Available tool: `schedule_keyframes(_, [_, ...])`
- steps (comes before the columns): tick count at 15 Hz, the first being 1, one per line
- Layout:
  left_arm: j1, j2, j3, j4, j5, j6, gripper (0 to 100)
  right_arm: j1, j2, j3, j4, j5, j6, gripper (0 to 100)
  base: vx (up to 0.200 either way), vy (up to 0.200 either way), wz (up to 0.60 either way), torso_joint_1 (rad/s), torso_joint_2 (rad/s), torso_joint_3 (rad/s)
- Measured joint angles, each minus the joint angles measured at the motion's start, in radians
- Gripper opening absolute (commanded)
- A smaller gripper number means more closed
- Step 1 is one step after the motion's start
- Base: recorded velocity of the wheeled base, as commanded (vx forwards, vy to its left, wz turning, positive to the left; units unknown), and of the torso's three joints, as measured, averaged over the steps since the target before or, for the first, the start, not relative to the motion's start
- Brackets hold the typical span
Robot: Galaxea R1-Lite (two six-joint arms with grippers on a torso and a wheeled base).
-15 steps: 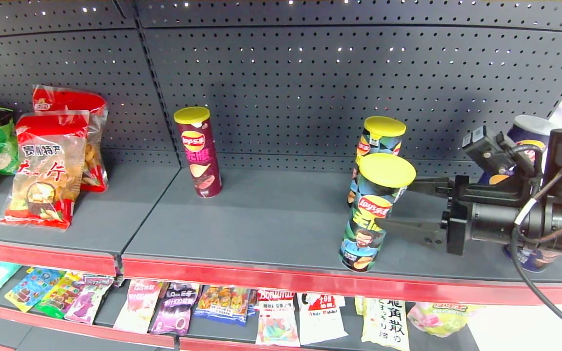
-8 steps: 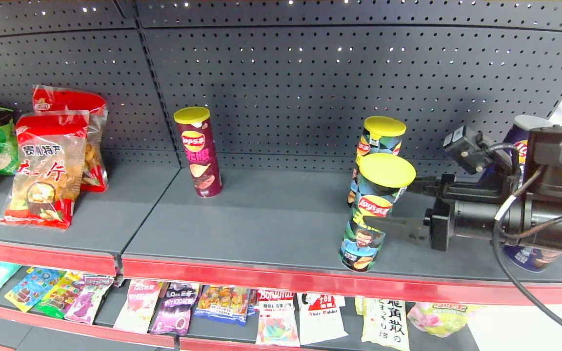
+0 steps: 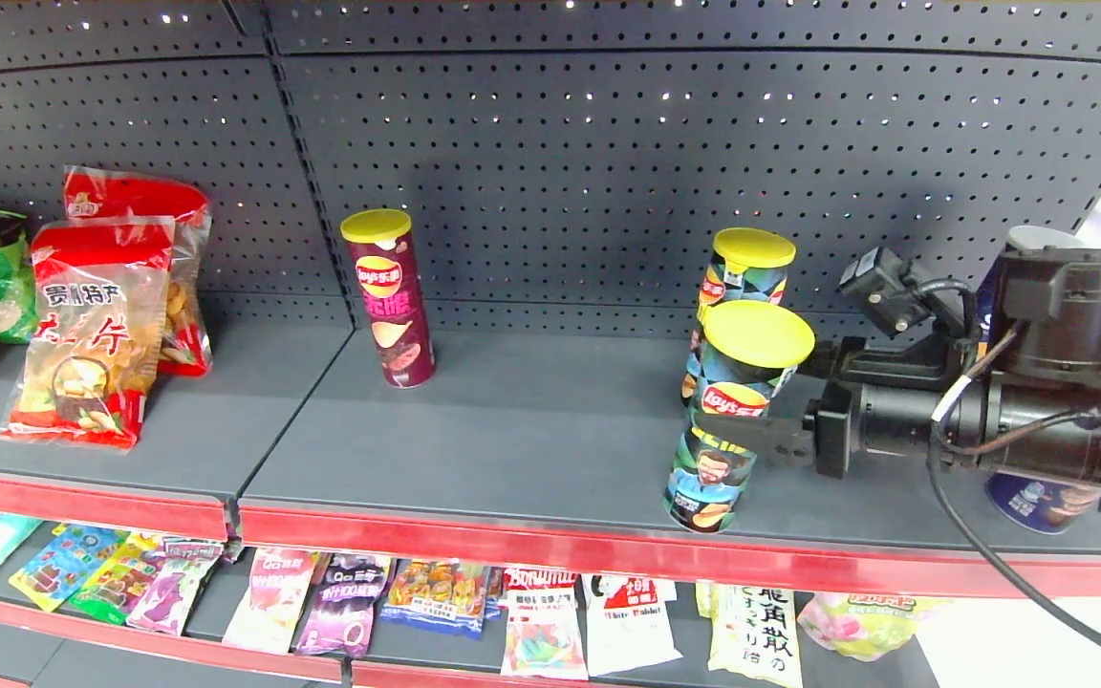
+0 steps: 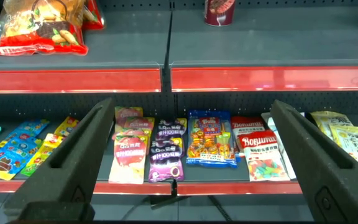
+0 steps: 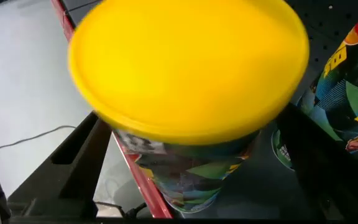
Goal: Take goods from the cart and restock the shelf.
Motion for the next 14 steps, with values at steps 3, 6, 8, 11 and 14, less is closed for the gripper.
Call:
schedule_keyframes(3, [0.000,0.000,0.000,0.000,0.000,0.000,100,0.000,0.017,0.010,-0.003,0.000,0.000,0,0.000,0.000,0.00,0.000,0.00,0.000])
schedule_keyframes(6, [0.000,0.000,0.000,0.000,0.000,0.000,100,-0.005,0.018,0.015,-0.003,0.000,0.000,0,0.000,0.000,0.00,0.000,0.00,0.000])
schedule_keyframes(8, [0.000,0.000,0.000,0.000,0.000,0.000,100,-0.007,0.013,0.020,-0.003,0.001,-0.002,0,0.000,0.000,0.00,0.000,0.00,0.000])
schedule_keyframes(11, [0.000,0.000,0.000,0.000,0.000,0.000,100,-0.037,-0.005,0.021,0.000,0.020,-0.008,0,0.000,0.000,0.00,0.000,0.00,0.000])
schedule_keyframes(14, [0.000,0.000,0.000,0.000,0.000,0.000,100,-0.123,-0.019,0.014,0.000,0.106,-0.050,0,0.000,0.000,0.00,0.000,0.00,0.000])
